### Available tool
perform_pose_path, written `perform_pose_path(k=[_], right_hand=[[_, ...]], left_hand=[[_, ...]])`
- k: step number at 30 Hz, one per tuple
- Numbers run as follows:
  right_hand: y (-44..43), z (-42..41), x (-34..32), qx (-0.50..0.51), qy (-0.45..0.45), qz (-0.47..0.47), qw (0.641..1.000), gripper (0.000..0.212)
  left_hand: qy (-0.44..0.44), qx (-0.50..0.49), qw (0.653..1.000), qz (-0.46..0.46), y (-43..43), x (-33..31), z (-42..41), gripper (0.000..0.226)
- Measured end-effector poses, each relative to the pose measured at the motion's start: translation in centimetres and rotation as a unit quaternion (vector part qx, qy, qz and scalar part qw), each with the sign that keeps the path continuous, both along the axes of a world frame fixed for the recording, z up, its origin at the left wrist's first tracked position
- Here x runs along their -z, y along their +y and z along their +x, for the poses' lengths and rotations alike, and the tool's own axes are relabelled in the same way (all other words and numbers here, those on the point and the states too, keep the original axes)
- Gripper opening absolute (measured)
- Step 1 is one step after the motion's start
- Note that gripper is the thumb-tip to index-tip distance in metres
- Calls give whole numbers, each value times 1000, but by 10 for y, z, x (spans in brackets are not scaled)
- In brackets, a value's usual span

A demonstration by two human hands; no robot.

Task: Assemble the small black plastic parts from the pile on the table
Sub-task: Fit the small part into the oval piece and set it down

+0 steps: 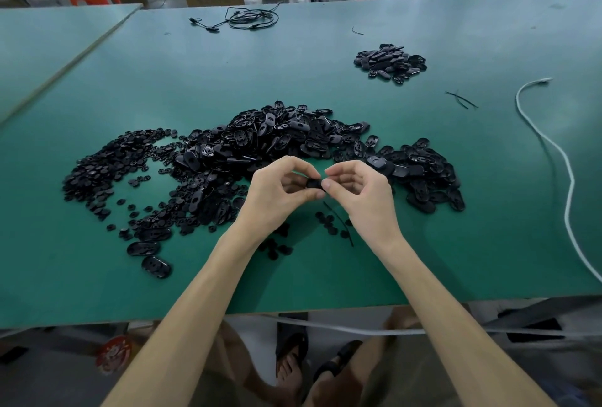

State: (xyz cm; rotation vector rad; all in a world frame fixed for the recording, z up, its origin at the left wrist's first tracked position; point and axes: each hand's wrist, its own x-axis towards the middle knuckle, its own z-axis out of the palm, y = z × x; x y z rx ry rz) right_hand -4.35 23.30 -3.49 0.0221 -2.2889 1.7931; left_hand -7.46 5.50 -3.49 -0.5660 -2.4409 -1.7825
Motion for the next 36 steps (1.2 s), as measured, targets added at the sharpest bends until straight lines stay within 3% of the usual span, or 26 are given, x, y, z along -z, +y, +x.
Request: perform_pose_path(k=[19, 36], right_hand=[[-1, -1, 2, 5, -17, 33, 999, 12], [1, 2, -3, -4, -1, 21, 1000, 11]], left_hand=[[26, 1, 999, -20, -1, 0, -3, 24], [-51, 47, 994, 86, -5, 0, -7, 26]])
